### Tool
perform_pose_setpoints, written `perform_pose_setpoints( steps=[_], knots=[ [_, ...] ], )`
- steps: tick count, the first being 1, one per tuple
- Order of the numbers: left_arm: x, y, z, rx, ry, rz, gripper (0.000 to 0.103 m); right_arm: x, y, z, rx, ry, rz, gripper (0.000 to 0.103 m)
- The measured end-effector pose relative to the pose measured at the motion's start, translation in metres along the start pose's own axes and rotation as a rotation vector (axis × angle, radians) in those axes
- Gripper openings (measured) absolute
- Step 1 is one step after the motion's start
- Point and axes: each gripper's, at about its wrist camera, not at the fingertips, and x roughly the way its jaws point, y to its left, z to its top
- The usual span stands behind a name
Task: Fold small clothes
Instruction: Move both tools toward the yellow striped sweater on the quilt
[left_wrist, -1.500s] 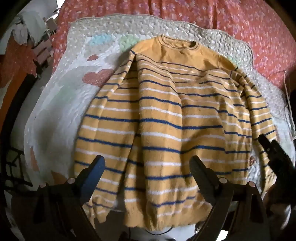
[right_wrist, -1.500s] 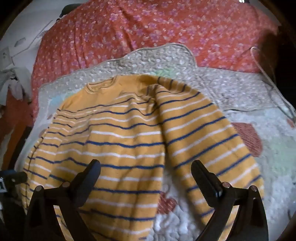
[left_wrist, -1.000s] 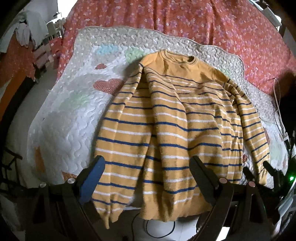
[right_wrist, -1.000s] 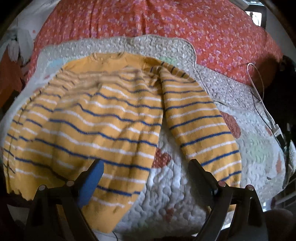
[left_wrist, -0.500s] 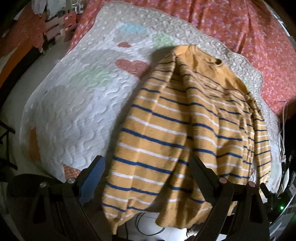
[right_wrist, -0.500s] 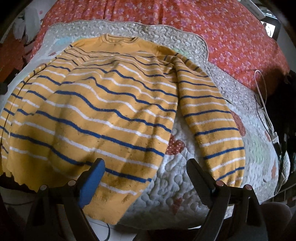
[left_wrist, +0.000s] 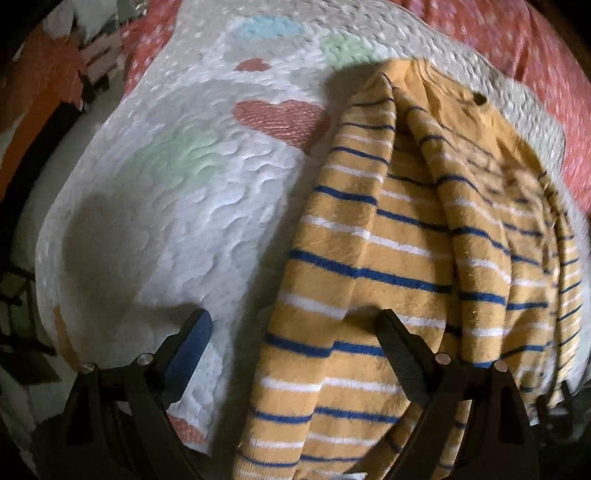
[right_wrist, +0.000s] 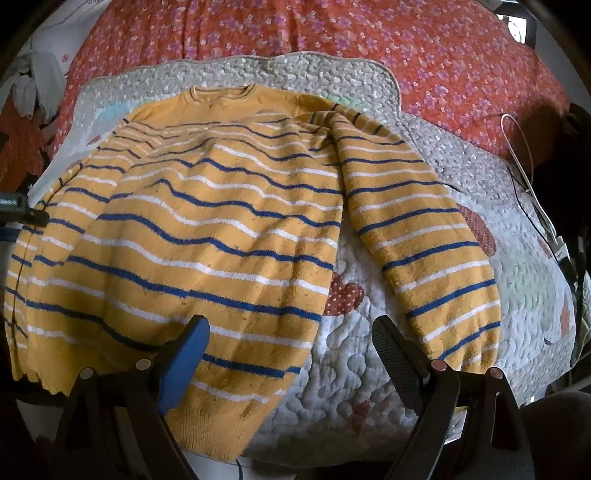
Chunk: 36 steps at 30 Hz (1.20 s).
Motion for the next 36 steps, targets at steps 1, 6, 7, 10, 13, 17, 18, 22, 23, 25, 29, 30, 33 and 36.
perform_pose_setpoints(
  steps=[1, 6, 7, 10, 13, 17, 18, 22, 23, 25, 29, 30, 33, 36],
  knots=[
    [-0.001, -0.003, 0.000, 0.011, -0.009, 0.008, 0.089, 0.000, -0.001, 0.000, 0.002, -0.003, 0.000, 0.092],
    [-0.009, -0.008, -0.006, 0.011, -0.026, 0.032, 0.088, 0.004, -0.002, 0.000, 0.011, -0.009, 0.001, 0.092],
    [-0.012, -0.008, -0.007, 0.010, -0.033, 0.033, 0.088, 0.003, -0.002, 0.000, 0.011, -0.011, 0.004, 0.092],
    [-0.023, -0.012, -0.011, 0.023, -0.069, 0.052, 0.088, 0.004, 0.000, 0.001, 0.009, -0.006, 0.012, 0.092],
    [-0.030, -0.019, -0.014, 0.054, -0.095, 0.071, 0.088, 0.004, 0.001, 0.001, 0.006, 0.002, 0.018, 0.092],
    [-0.032, -0.022, -0.014, 0.067, -0.100, 0.068, 0.088, 0.004, 0.001, 0.002, 0.010, 0.002, 0.015, 0.092],
    [-0.032, -0.023, -0.013, 0.066, -0.101, 0.066, 0.088, 0.004, 0.001, 0.002, 0.012, 0.000, 0.015, 0.092],
    [-0.035, -0.025, -0.014, 0.072, -0.108, 0.065, 0.088, 0.004, 0.000, 0.000, 0.017, -0.008, 0.010, 0.092],
    [-0.035, -0.025, -0.014, 0.070, -0.107, 0.063, 0.088, 0.004, 0.000, 0.000, 0.017, -0.011, 0.009, 0.092],
    [-0.035, -0.025, -0.014, 0.069, -0.105, 0.065, 0.088, 0.005, 0.000, 0.001, 0.016, -0.012, 0.009, 0.092],
    [-0.033, -0.025, -0.015, 0.061, -0.096, 0.066, 0.088, 0.005, 0.001, 0.000, 0.009, -0.010, 0.010, 0.092],
    [-0.032, -0.024, -0.015, 0.061, -0.094, 0.066, 0.088, 0.005, 0.001, 0.000, 0.008, -0.008, 0.011, 0.092],
    [-0.026, -0.021, -0.013, 0.058, -0.082, 0.071, 0.088, 0.005, 0.001, 0.000, 0.009, -0.006, 0.011, 0.092],
    [-0.013, -0.012, -0.010, 0.039, -0.054, 0.085, 0.088, 0.006, 0.001, 0.000, 0.009, 0.001, 0.011, 0.092]
  ],
)
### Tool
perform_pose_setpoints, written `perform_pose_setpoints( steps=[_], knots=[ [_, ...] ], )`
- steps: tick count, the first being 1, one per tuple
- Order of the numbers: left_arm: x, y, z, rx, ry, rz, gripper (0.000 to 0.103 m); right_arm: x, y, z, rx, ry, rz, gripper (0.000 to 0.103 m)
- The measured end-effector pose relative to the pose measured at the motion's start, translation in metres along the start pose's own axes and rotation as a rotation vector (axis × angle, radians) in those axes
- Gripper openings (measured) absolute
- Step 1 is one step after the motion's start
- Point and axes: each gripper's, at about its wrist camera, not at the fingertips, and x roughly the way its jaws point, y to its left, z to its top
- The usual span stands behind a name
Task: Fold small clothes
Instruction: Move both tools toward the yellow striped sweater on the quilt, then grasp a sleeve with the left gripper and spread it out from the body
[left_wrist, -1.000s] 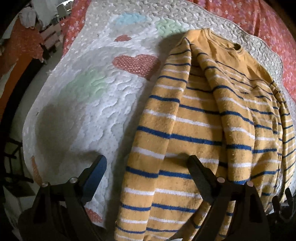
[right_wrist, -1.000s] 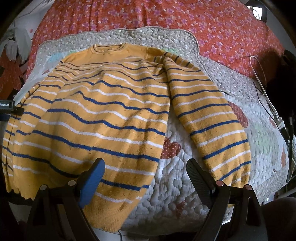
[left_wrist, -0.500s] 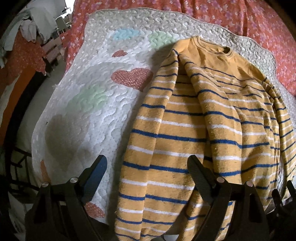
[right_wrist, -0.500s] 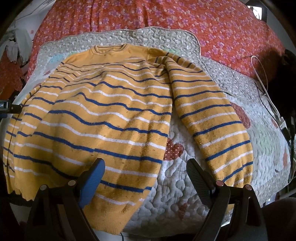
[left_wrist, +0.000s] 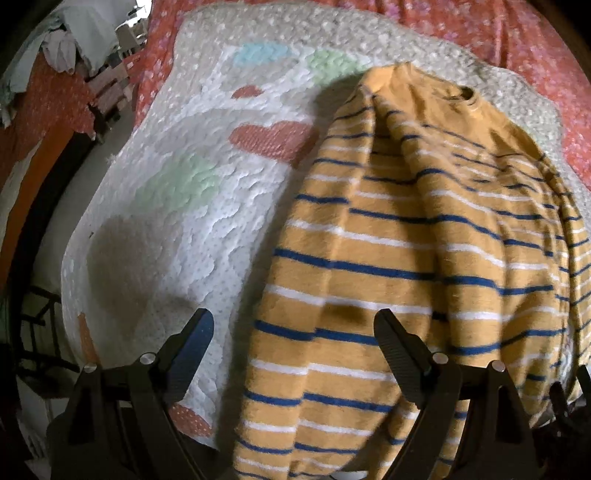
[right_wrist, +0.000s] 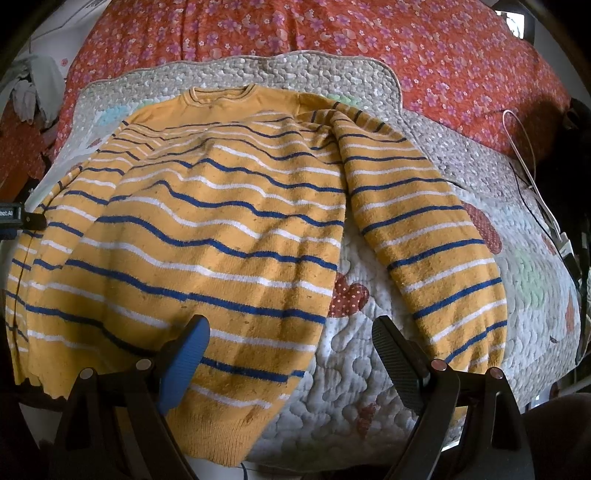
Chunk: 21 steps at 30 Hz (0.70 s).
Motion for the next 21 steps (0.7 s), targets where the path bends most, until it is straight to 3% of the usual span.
perform_pose_setpoints(
  steps=[4, 5, 6, 7, 8, 12, 18, 21],
  knots=[
    [0.014, 0.009, 0.003, -0.045, 0.037, -0.041, 0.085, 0.001, 0.001, -0.001, -0.007, 0.003, 0.003, 0.092],
    [0.013, 0.008, 0.004, -0.037, 0.039, -0.068, 0.070, 0.001, 0.002, 0.000, -0.009, 0.004, 0.003, 0.092],
    [0.011, 0.005, 0.004, -0.020, 0.041, -0.090, 0.046, 0.002, 0.003, -0.001, -0.012, 0.005, 0.003, 0.092],
    [0.008, 0.000, 0.005, 0.002, 0.042, -0.098, 0.031, 0.002, 0.003, -0.001, -0.014, 0.006, 0.002, 0.092],
    [0.006, -0.005, 0.006, 0.025, 0.047, -0.092, 0.009, 0.003, 0.004, -0.001, -0.018, 0.008, -0.001, 0.092],
    [-0.002, 0.008, 0.021, 0.006, 0.045, -0.072, 0.008, 0.000, 0.003, -0.001, -0.020, 0.000, -0.007, 0.092],
    [-0.002, 0.067, 0.069, -0.068, -0.020, 0.210, 0.008, 0.003, -0.001, -0.001, 0.000, 0.014, -0.004, 0.092],
    [0.006, 0.078, 0.083, -0.062, 0.008, 0.266, 0.011, 0.002, 0.000, 0.000, -0.008, 0.007, -0.001, 0.092]
  ],
)
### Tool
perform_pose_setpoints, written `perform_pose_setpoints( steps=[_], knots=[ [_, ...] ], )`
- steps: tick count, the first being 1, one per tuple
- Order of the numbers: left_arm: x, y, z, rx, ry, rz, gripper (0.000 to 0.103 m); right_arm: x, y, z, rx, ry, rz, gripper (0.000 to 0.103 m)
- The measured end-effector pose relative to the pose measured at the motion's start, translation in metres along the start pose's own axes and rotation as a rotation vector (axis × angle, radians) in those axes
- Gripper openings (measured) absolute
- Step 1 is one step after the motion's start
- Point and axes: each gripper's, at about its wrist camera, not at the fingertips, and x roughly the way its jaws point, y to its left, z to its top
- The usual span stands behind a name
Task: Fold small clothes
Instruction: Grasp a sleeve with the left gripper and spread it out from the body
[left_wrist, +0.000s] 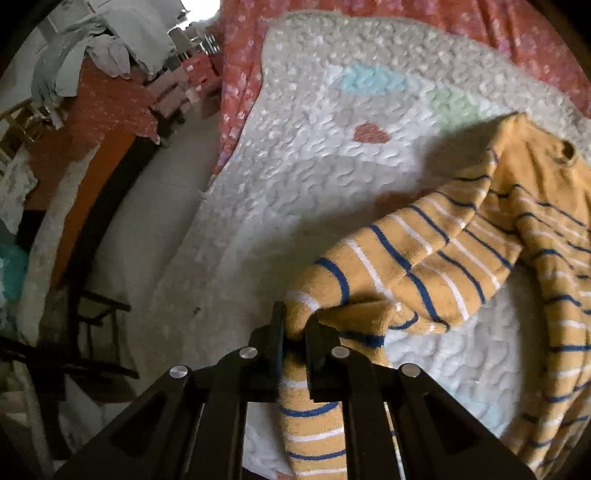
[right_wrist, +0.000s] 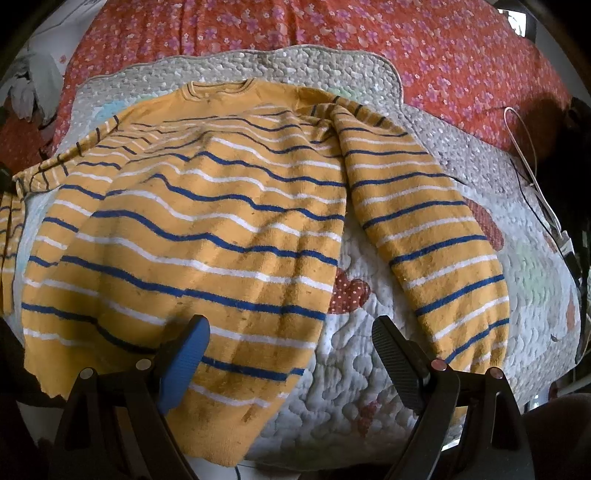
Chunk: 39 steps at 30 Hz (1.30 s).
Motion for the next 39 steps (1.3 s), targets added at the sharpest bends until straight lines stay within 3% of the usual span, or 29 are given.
perform_pose_setpoints(
  steps=[4, 6, 7, 11, 13, 16, 17, 18, 21, 24, 28, 35, 39],
  knots=[
    [-0.020, -0.003, -0.019, -0.016, -0.012, -0.109, 0.017, 0.001, 0.000, -0.001, -0.003, 0.002, -0.001, 0.092],
    [-0.033, -0.015, -0.045, -0.010, -0.003, -0.244, 0.031, 0.004, -0.002, -0.001, 0.011, 0.013, 0.004, 0.092],
    [-0.036, -0.023, -0.056, -0.001, 0.014, -0.298, 0.033, 0.004, -0.002, -0.001, 0.017, 0.018, 0.007, 0.092],
    [-0.035, -0.066, -0.113, 0.062, 0.135, -0.564, 0.034, 0.002, 0.000, 0.000, 0.008, 0.006, 0.013, 0.092],
    [-0.033, -0.083, -0.129, 0.092, 0.175, -0.622, 0.034, 0.000, 0.004, -0.001, -0.010, -0.002, 0.012, 0.092],
    [-0.032, -0.106, -0.143, 0.165, 0.183, -0.602, 0.028, -0.001, 0.008, -0.003, -0.031, -0.003, 0.012, 0.092],
    [-0.036, -0.110, -0.144, 0.180, 0.175, -0.613, 0.006, -0.002, 0.009, -0.004, -0.036, -0.004, 0.010, 0.092],
    [-0.039, -0.108, -0.144, 0.171, 0.185, -0.639, 0.003, -0.004, 0.008, -0.004, -0.038, -0.009, 0.004, 0.092],
    [-0.047, -0.086, -0.137, 0.124, 0.167, -0.632, 0.003, -0.009, 0.004, -0.005, -0.026, -0.022, -0.008, 0.092],
    [-0.048, -0.041, -0.133, -0.003, 0.155, -0.609, 0.003, -0.008, -0.001, -0.005, 0.001, -0.019, -0.008, 0.092],
    [-0.043, -0.001, -0.137, -0.091, 0.142, -0.537, 0.003, -0.006, -0.001, -0.003, 0.012, -0.009, -0.001, 0.092],
    [-0.041, -0.015, -0.149, -0.039, 0.164, -0.448, 0.003, -0.008, -0.006, -0.002, 0.043, -0.003, 0.019, 0.092],
    [-0.043, -0.017, -0.153, -0.047, 0.160, -0.484, 0.003, 0.008, -0.027, -0.008, 0.178, 0.089, 0.139, 0.093]
  ],
)
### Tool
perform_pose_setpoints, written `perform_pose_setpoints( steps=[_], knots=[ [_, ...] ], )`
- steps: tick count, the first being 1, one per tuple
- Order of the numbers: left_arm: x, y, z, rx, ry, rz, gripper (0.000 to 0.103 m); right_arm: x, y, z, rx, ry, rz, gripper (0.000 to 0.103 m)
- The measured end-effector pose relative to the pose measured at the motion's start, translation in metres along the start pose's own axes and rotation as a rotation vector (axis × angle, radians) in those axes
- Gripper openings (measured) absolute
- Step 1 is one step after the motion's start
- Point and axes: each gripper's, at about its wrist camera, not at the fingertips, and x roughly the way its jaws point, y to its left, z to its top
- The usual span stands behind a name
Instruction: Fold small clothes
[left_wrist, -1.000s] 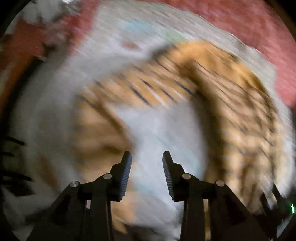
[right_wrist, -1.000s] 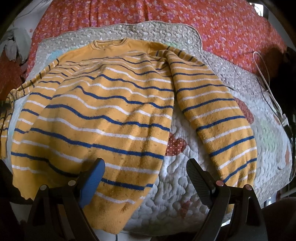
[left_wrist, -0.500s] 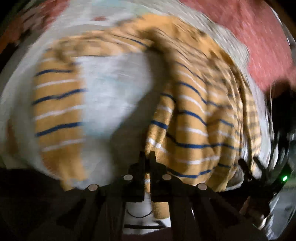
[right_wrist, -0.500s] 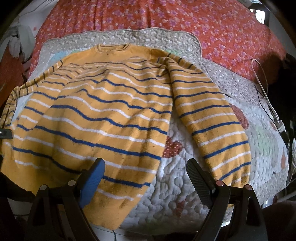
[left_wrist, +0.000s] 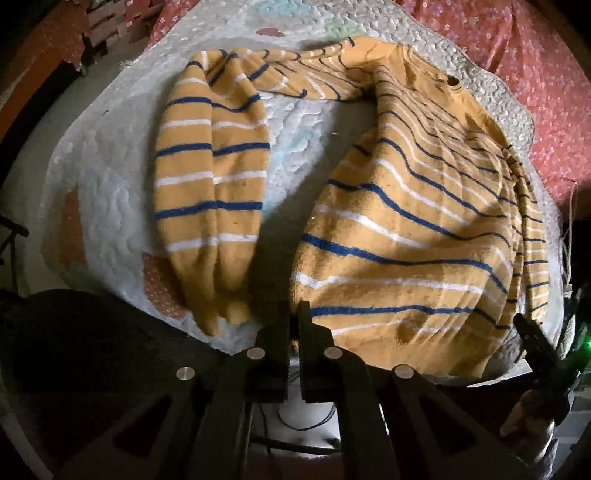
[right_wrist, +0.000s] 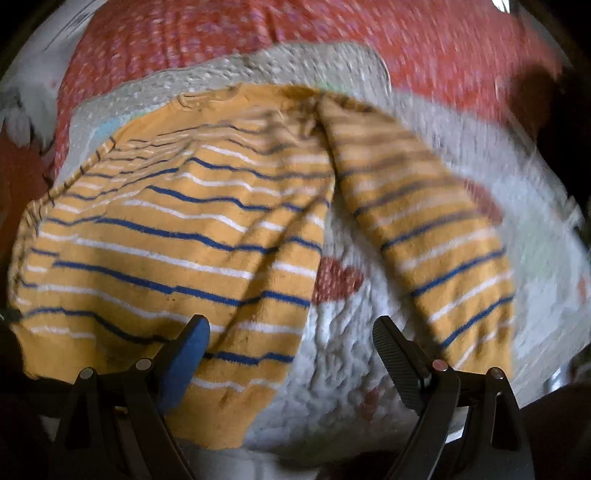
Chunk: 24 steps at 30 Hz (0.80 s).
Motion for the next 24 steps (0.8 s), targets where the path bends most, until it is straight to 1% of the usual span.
perform_pose_setpoints(
  steps=[2, 3, 4, 5, 6, 7, 9, 11, 12, 13, 15, 16, 17, 18, 19, 20, 22, 24],
  knots=[
    [0.002, -0.001, -0.002, -0.003, -0.004, -0.002, 0.003, 0.015, -0.007, -0.003, 0.064, 0.085, 0.086, 0.092],
    [0.004, -0.001, -0.003, -0.006, -0.002, -0.003, 0.003, 0.022, -0.009, -0.006, 0.098, 0.125, 0.148, 0.081],
    [0.004, -0.002, -0.006, -0.009, -0.002, -0.004, 0.003, 0.028, -0.009, -0.009, 0.123, 0.160, 0.208, 0.062],
    [0.003, 0.000, -0.008, -0.011, -0.002, -0.004, 0.003, 0.031, -0.008, -0.012, 0.120, 0.187, 0.223, 0.019],
    [0.004, 0.001, -0.006, -0.012, -0.001, -0.005, 0.003, 0.030, -0.008, -0.015, 0.118, 0.189, 0.215, 0.014],
    [0.003, 0.001, -0.007, -0.012, 0.002, -0.006, 0.003, 0.025, -0.011, -0.018, 0.123, 0.194, 0.189, 0.013],
    [0.004, 0.001, -0.010, -0.007, 0.012, 0.003, 0.003, 0.015, -0.016, -0.023, 0.143, 0.235, 0.145, 0.010],
    [0.008, 0.000, -0.012, -0.003, 0.034, -0.004, 0.003, 0.010, -0.024, -0.032, 0.166, 0.273, 0.101, 0.007],
    [0.012, -0.001, -0.014, 0.000, 0.048, 0.002, 0.003, 0.011, -0.028, -0.040, 0.175, 0.308, 0.075, 0.002],
    [0.017, -0.002, -0.017, 0.004, 0.069, 0.014, 0.003, 0.016, -0.032, -0.051, 0.182, 0.354, 0.029, 0.001],
    [0.028, 0.001, -0.023, -0.007, 0.118, 0.031, 0.002, 0.024, -0.041, -0.063, 0.218, 0.411, -0.001, 0.002],
    [0.033, 0.005, -0.025, -0.025, 0.144, 0.027, 0.002, 0.025, -0.046, -0.068, 0.246, 0.420, 0.002, 0.002],
    [0.037, 0.012, -0.028, -0.056, 0.179, 0.006, 0.002, 0.020, -0.050, -0.068, 0.265, 0.402, 0.014, 0.002],
    [0.036, 0.015, -0.028, -0.066, 0.181, -0.029, 0.002, 0.016, -0.052, -0.067, 0.270, 0.380, 0.022, 0.002],
    [0.030, 0.015, -0.027, -0.068, 0.171, -0.067, 0.002, 0.009, -0.054, -0.062, 0.261, 0.344, 0.024, 0.002],
    [0.021, 0.012, -0.026, -0.050, 0.137, -0.090, 0.002, 0.001, -0.053, -0.054, 0.241, 0.311, 0.007, 0.003],
    [0.003, 0.006, -0.022, 0.005, 0.064, -0.092, 0.002, -0.011, -0.058, -0.035, 0.204, 0.241, -0.050, 0.014],
    [-0.010, 0.000, -0.016, 0.029, 0.017, -0.112, 0.003, -0.019, -0.073, -0.015, 0.201, 0.174, -0.122, 0.055]
  ],
)
